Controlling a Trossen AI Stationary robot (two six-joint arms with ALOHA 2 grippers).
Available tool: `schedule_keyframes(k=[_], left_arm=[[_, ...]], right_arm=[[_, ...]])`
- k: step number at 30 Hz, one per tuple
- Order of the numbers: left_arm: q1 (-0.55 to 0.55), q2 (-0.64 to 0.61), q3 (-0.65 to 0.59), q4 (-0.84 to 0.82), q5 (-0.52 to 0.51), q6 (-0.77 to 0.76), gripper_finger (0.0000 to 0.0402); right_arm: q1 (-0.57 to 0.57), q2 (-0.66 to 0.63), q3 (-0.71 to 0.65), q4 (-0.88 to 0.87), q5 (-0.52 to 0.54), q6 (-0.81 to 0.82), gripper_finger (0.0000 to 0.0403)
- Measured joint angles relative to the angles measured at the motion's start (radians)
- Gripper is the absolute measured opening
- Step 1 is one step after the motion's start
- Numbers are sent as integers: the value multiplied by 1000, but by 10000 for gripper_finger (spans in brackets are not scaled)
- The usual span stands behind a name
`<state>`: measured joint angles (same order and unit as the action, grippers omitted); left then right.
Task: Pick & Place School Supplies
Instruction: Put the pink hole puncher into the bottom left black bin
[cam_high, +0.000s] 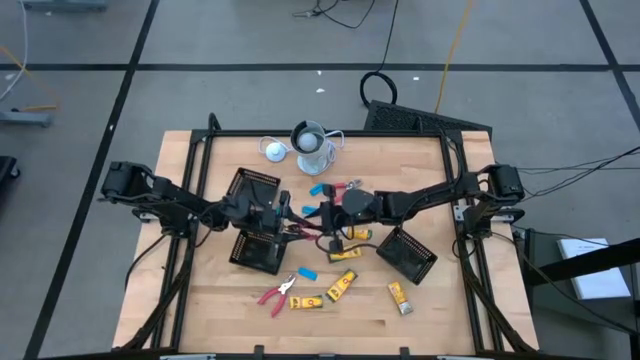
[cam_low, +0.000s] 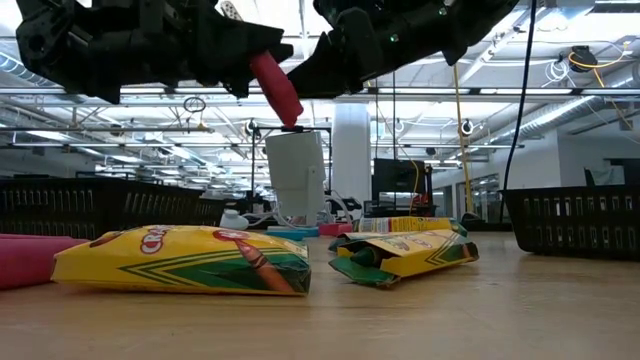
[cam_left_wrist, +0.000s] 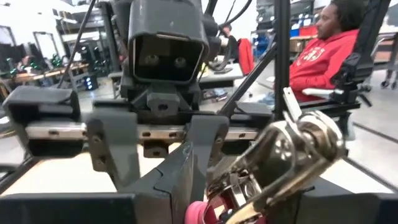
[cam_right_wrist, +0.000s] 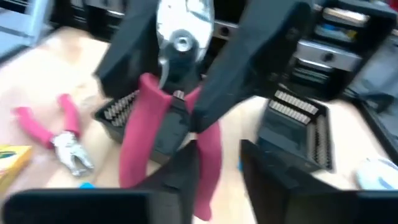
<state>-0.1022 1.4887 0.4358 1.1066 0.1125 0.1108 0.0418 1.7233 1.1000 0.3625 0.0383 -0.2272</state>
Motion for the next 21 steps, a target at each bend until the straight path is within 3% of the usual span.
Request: schedule_keyframes(k=[5,9,14,21], left_arm=[[1,-37,0,-73,-24,0,140],[-20,-101,0,-164,-58,13,139],[-78,-206,-1,-318,-135,46,137],[-202,-349,-2,-618,-356,18,136]], right_arm=[[0,-2,0,-12,87,-5,207],[0,-24,1,-35,96,-19,242],[4,-71,1,-120,141,-27,243],[47,-109,0,-259,131,-13,220]])
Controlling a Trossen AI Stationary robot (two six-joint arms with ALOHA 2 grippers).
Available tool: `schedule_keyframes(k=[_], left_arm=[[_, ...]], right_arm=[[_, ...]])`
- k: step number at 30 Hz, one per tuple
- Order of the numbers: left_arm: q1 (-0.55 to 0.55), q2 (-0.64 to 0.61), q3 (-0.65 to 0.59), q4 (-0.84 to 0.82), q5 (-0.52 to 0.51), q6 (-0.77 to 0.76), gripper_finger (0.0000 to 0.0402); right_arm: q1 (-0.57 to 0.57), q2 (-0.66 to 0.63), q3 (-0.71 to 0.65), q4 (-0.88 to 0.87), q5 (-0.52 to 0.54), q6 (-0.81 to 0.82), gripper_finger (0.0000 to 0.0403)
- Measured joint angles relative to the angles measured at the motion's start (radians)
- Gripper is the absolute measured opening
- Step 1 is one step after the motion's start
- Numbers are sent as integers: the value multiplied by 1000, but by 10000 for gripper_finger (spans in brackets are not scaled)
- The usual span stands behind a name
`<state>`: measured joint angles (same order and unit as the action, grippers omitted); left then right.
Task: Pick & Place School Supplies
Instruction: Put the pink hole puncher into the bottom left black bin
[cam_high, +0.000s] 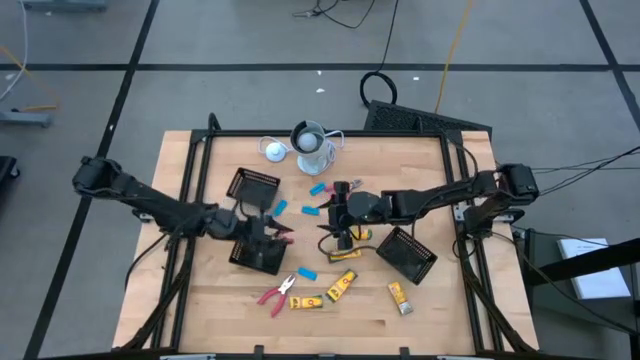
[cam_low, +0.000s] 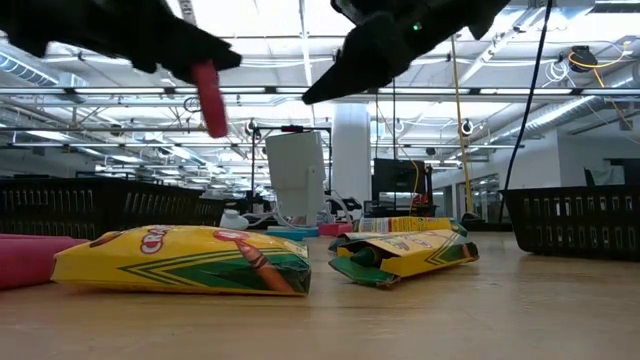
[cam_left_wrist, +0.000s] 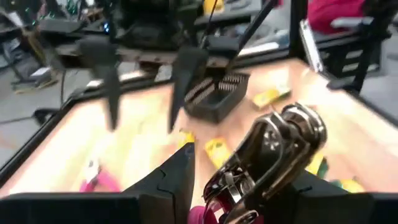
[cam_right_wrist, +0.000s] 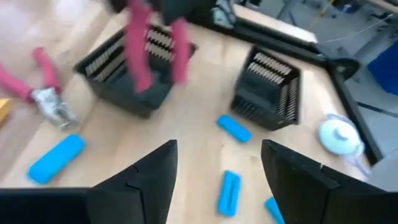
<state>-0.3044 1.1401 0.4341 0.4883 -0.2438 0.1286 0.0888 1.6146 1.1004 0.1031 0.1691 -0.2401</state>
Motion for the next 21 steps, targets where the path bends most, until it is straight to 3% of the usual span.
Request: schedule_keyframes(k=[4,7,15,21], left_arm=[[-62,-53,-33,-46,-88,-44,135],[-95,-76,-86,-49,-131,-98,134],[-179,-81,-277,234,-227,-185,132],[-242,-80,-332,297,-268,-256,131]], right_arm=[[40,-2,0,-45,-3,27,211],[79,-1,0,-79,52,41,208],[168,-44,0,-184,175,99,207],[208,-87,-1,-238,232,141,207]])
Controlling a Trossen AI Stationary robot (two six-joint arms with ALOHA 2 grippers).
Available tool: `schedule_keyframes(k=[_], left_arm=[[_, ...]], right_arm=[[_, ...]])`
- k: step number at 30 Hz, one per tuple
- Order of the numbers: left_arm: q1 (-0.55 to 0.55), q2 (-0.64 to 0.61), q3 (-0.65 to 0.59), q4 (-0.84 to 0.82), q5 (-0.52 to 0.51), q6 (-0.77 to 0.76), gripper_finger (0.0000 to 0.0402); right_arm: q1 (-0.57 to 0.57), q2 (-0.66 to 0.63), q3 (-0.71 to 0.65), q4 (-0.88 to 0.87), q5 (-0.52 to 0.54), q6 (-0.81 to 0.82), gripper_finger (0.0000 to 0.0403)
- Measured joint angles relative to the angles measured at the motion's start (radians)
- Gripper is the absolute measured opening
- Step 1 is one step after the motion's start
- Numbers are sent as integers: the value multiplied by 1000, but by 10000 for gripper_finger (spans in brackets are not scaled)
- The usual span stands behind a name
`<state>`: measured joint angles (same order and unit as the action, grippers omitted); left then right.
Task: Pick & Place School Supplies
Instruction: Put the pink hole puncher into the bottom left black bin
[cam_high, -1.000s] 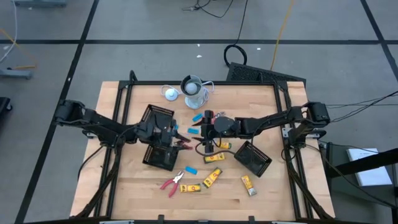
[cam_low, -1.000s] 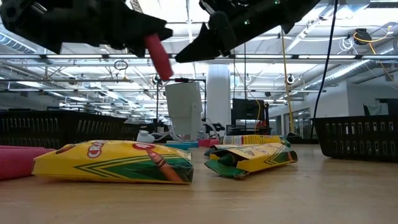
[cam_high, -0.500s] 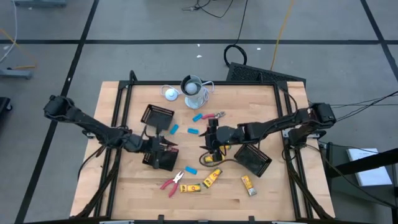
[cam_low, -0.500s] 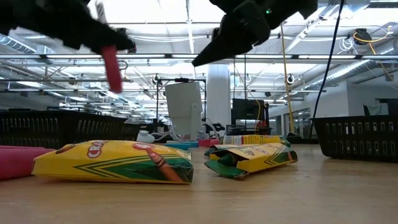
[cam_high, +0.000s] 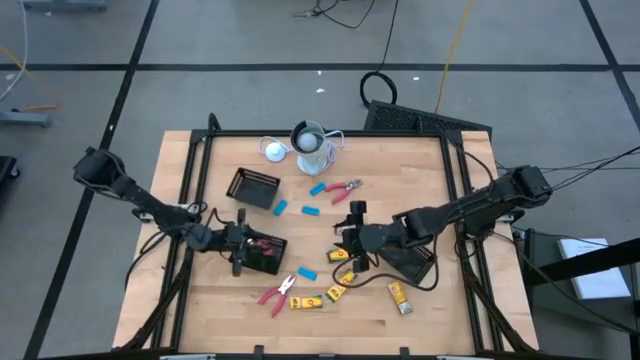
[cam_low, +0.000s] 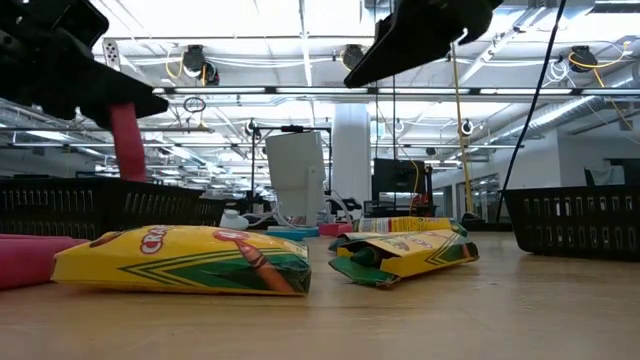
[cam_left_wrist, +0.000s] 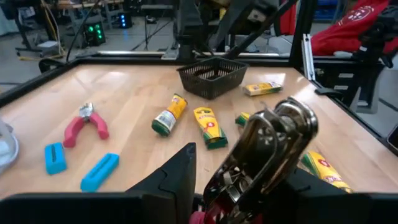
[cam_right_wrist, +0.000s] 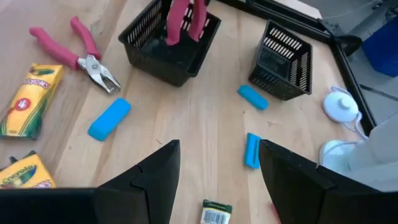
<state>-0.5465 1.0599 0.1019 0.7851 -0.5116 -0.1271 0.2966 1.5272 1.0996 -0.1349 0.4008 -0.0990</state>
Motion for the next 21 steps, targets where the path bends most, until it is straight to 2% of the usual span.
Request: schedule_keyframes(k=[6,7,8,9,14,21], left_arm=[[-19,0,-2,-39,-9,-12,115],[-19,0,-4,-47,-9,-21,86],[-19,0,-10,-51,-9,-38,39],[-19,2,-18,-50,-9,-50,27],[-32,35,-53,32,-21,-71,27],[-31,79,-54,36,-49,-105,27]], right_arm=[[5,1,0,-19,19,27,207],[6,0,0,-18,19,27,207],[6,-1,0,-17,19,30,207],[7,-1,0,-17,19,34,207],[12,0,0,-19,21,35,207],[13,0,0,-24,18,53,208]])
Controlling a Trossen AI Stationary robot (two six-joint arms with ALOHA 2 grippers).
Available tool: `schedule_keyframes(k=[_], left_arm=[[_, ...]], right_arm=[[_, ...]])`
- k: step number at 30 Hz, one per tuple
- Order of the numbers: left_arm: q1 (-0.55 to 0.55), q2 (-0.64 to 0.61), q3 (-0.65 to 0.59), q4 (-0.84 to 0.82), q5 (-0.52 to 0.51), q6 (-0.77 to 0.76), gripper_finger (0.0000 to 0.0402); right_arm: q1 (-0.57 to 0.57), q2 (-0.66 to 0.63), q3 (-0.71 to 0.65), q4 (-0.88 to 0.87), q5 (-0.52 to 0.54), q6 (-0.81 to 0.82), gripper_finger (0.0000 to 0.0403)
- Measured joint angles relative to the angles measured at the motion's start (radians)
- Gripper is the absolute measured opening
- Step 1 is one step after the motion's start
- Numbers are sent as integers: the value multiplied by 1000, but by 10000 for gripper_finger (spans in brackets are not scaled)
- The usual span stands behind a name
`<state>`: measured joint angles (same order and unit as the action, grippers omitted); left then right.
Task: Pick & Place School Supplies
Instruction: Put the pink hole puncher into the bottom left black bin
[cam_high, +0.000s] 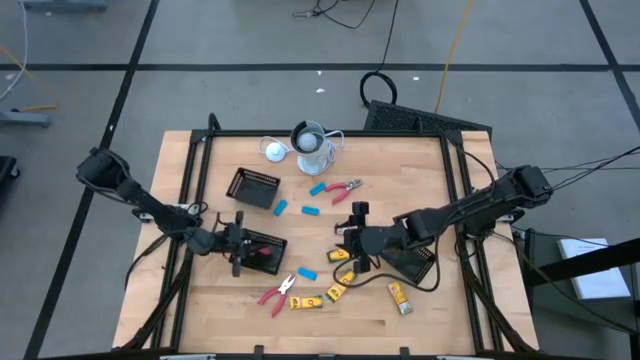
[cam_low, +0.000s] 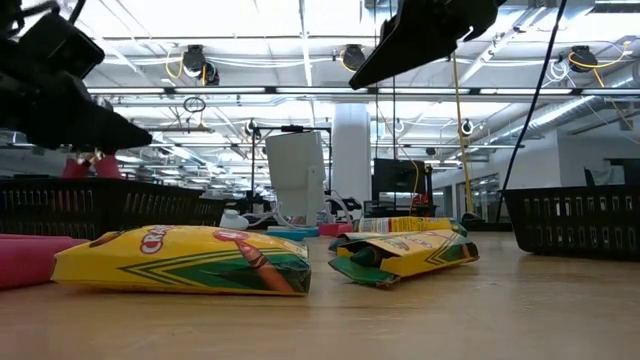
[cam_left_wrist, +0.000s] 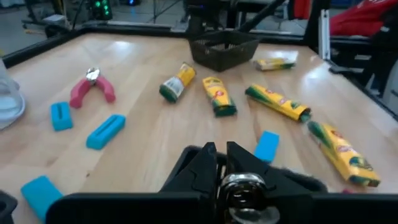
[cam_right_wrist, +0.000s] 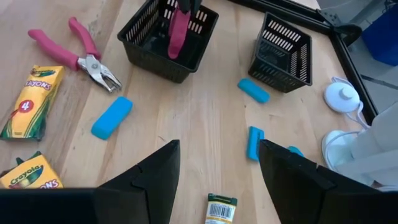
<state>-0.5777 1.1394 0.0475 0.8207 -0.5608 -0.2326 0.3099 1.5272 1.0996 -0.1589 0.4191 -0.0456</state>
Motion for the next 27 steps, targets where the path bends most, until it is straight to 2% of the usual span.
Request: schedule_keyframes(k=[7,16,27], left_arm=[[2,27,1,244,10,66,27],[59,52,1,224,21,-119,27],[75,186,1,231,26,-329,27]], right_arm=[[0,0,0,-3,0,1,208],[0,0,0,-4,0,7,208],[0,0,0,-16,-1,7,208]])
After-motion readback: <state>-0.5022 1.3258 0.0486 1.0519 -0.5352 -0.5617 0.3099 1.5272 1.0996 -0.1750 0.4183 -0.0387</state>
